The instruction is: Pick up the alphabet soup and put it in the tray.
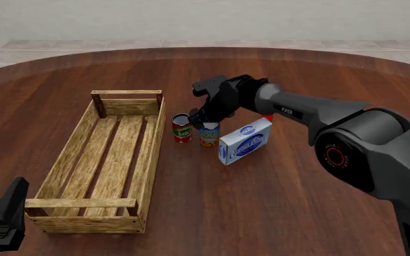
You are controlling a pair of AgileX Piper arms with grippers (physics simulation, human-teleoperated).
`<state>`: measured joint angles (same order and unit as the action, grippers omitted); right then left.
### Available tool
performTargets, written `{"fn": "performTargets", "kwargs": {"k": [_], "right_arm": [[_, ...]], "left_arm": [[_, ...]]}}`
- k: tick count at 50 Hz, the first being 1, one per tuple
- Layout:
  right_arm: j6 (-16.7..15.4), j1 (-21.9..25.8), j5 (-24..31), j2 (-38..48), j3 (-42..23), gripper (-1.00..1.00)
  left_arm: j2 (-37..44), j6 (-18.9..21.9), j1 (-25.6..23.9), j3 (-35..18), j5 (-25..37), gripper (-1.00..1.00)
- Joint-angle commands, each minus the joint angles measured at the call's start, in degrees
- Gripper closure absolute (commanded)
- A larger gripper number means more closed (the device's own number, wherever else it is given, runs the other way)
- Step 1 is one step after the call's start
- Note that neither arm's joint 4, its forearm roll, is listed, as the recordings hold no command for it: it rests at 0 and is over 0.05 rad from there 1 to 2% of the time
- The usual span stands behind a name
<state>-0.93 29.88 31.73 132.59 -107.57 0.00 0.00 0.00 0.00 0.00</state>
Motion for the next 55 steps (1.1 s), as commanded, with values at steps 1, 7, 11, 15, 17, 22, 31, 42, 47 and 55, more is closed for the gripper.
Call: {"fn": "performTargets", "kwargs": {"k": [1,7,11,15,17,22,31,42,47,55], "right_arm": [[0.5,0.5,-0.8,0.3,1.1,-1.0],[0.7,0.4,-0.7,0.5,1.0,-1.0],[0.8,0.4,-1.2,0.5,1.6,-1.0],[0.8,0.4,-1.3,0.7,1.6,-1.0],[0.9,0.4,-1.4,0.6,2.0,-1.0],[0.9,0.5,-1.4,0.7,1.9,-1.0],[0.8,0.6,-1.8,1.0,1.9,-1.0],[1.1,0.5,-2.7,1.4,2.2,1.0],[0.6,0.4,-3.0,1.1,2.7,1.0],[-0.2,-0.5,-3.3,-0.8,3.1,1.0]], "left_arm": [[0.0,0.0,0.0,0.0,0.0,-1.0],[0.0,0.0,0.0,0.0,0.0,-1.0],[0.0,0.0,0.0,0.0,0.0,-1.0],[0.0,0.0,0.0,0.0,0.0,-1.0],[0.0,0.0,0.0,0.0,0.0,-1.0],[0.0,0.0,0.0,0.0,0.0,-1.0],[0.0,0.0,0.0,0.0,0.0,-1.0],[0.0,0.0,0.0,0.0,0.0,-1.0],[0.0,0.0,0.0,0.0,0.0,-1.0],[0.0,0.0,0.0,0.0,0.0,-1.0]]}}
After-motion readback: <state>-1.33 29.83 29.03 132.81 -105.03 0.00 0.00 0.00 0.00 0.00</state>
